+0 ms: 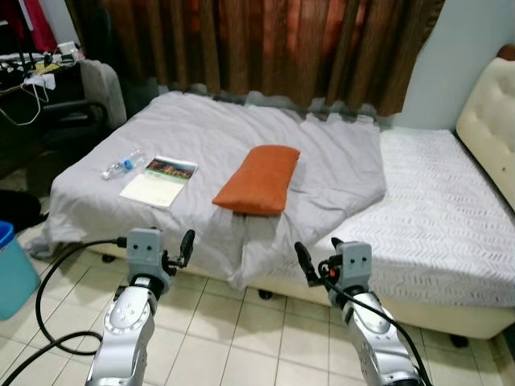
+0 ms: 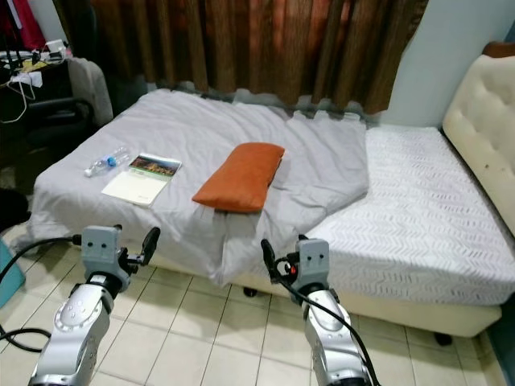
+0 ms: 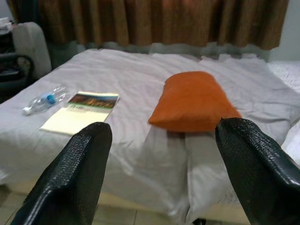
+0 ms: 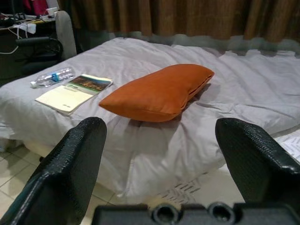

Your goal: Clean up the room

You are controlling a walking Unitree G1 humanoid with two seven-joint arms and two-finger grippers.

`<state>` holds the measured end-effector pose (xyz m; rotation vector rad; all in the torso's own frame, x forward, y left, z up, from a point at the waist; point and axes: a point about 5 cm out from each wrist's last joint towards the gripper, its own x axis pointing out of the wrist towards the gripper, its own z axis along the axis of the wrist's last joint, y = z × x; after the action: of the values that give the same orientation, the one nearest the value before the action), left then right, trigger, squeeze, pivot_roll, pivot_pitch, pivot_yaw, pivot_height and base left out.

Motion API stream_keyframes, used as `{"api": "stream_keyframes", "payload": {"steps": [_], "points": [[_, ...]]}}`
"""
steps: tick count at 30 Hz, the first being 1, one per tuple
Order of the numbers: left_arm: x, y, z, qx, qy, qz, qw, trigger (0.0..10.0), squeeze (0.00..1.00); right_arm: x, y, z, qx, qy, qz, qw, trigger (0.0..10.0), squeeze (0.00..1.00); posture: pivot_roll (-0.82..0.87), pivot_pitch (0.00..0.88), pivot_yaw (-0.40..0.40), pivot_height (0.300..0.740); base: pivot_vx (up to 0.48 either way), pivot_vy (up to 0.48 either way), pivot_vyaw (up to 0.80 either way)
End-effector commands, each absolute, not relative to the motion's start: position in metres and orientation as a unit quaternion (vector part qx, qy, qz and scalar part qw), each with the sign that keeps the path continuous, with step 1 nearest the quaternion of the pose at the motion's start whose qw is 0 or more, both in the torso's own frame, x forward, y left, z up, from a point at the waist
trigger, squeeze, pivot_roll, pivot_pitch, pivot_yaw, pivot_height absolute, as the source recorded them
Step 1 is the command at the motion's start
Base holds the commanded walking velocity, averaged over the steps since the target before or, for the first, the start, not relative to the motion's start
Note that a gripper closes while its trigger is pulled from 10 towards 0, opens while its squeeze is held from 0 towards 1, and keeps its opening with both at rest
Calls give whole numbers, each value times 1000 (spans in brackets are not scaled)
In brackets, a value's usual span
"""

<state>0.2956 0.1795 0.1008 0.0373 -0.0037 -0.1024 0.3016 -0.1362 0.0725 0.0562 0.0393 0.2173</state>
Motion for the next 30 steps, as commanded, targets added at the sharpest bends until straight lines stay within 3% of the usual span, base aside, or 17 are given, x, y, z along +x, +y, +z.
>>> {"api": "stream_keyframes", "payload": {"steps": [1, 14, 16, 23, 30], "points": [[297, 169, 102, 16, -4, -66, 998, 10000, 0, 301, -149, 70, 23, 25, 92, 995, 10000, 0, 104, 0, -59, 740, 442, 0, 0], [295, 168, 96, 22, 9, -70, 997, 10000, 0, 301, -148, 69, 19, 22, 93, 995, 10000, 0, 104, 0, -54, 740, 442, 0, 0], [271, 168, 83, 21, 37, -107, 993, 10000, 0, 281, -170, 63, 45, 37, 51, 997, 10000, 0, 111, 0, -59, 740, 441, 0, 0], [236, 176, 69, 23, 77, -142, 987, 10000, 0, 246, -184, 43, 28, 72, 35, 996, 10000, 0, 108, 0, -52, 740, 442, 0, 0], [251, 179, 76, 24, 62, -135, 989, 10000, 0, 253, -181, 43, 25, 64, 33, 997, 10000, 0, 100, 0, -42, 740, 442, 0, 0]]}}
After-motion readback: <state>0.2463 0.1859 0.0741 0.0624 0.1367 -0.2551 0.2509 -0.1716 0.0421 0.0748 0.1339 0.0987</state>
